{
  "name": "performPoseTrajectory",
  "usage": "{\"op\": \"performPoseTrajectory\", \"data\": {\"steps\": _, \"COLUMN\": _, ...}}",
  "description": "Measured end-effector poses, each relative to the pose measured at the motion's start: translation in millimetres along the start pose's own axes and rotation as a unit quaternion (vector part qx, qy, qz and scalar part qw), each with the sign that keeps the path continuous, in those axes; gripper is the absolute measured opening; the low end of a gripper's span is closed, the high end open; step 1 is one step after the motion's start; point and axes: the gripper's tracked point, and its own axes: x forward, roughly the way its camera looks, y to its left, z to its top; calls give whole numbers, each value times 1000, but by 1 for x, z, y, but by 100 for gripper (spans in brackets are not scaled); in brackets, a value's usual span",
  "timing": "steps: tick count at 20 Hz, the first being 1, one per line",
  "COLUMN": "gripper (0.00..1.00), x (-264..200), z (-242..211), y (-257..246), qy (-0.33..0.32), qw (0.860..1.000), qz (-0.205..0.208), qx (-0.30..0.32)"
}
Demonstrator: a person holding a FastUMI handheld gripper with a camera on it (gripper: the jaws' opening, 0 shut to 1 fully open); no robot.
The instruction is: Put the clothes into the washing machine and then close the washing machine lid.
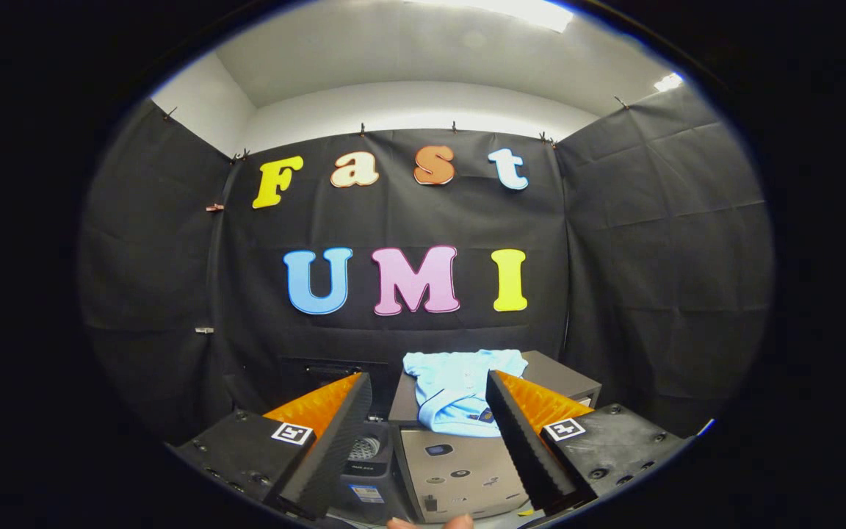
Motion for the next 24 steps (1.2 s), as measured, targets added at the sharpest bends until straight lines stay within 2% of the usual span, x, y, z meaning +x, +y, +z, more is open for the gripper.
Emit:
{"op": "performPoseTrajectory", "data": {"steps": 14, "gripper": 98, "x": 120, "z": -21, "y": -66, "qy": 46, "qw": 998, "qz": -34, "qx": 13}}
{"op": "performPoseTrajectory", "data": {"steps": 19, "gripper": 98, "x": 171, "z": -49, "y": -76, "qy": 80, "qw": 996, "qz": -34, "qx": 6}}
{"op": "performPoseTrajectory", "data": {"steps": 24, "gripper": 98, "x": 232, "z": -87, "y": -79, "qy": 140, "qw": 990, "qz": -25, "qx": 1}}
